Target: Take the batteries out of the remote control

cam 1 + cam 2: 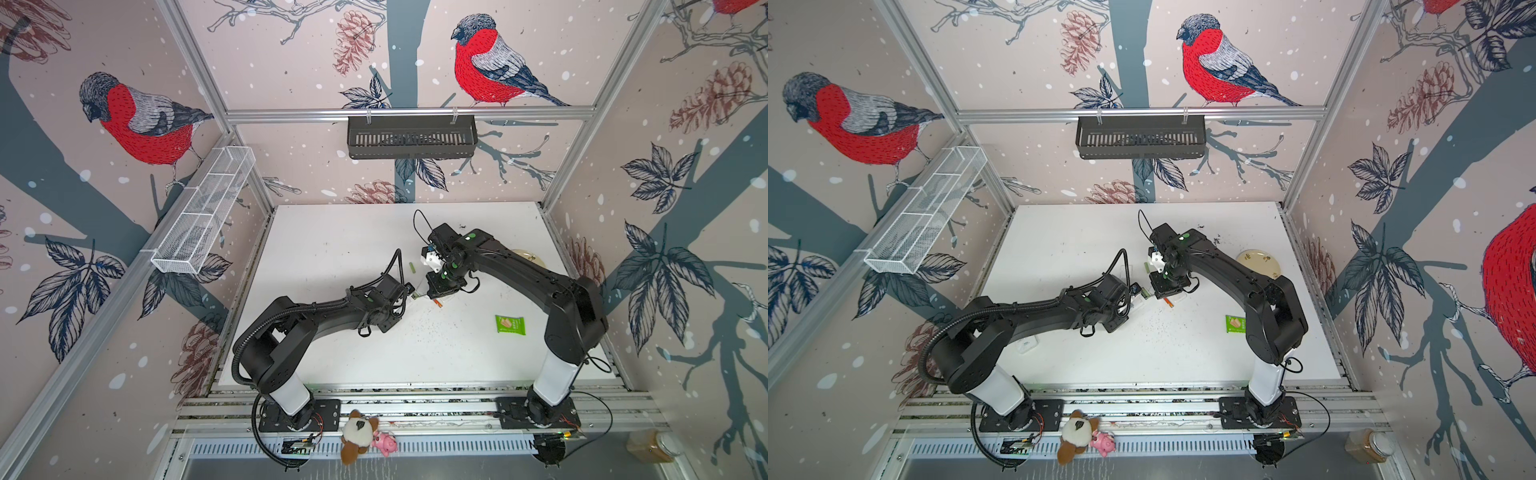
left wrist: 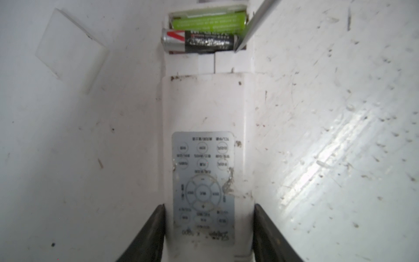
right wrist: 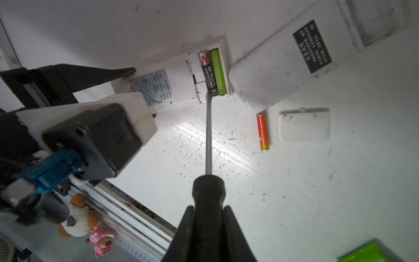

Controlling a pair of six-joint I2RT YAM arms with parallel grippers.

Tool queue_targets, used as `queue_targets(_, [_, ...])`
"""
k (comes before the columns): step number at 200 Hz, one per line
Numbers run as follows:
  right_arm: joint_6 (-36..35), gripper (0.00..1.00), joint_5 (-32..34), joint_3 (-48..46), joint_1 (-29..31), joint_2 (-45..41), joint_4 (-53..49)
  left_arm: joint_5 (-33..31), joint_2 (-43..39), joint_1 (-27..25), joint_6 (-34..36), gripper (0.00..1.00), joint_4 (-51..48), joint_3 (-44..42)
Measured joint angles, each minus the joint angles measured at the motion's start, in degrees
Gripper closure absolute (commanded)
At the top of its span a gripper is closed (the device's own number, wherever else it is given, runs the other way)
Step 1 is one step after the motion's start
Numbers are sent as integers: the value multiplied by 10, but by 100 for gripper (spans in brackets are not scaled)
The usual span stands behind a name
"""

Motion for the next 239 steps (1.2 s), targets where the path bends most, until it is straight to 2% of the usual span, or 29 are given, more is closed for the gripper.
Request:
queue_targets(138, [17, 100, 7, -6, -19, -16, -30, -4, 25, -14, -1, 89, 74, 3])
queue_targets(239, [27, 100, 17, 25, -39, -17, -30, -17, 26, -21, -1, 90, 73, 5])
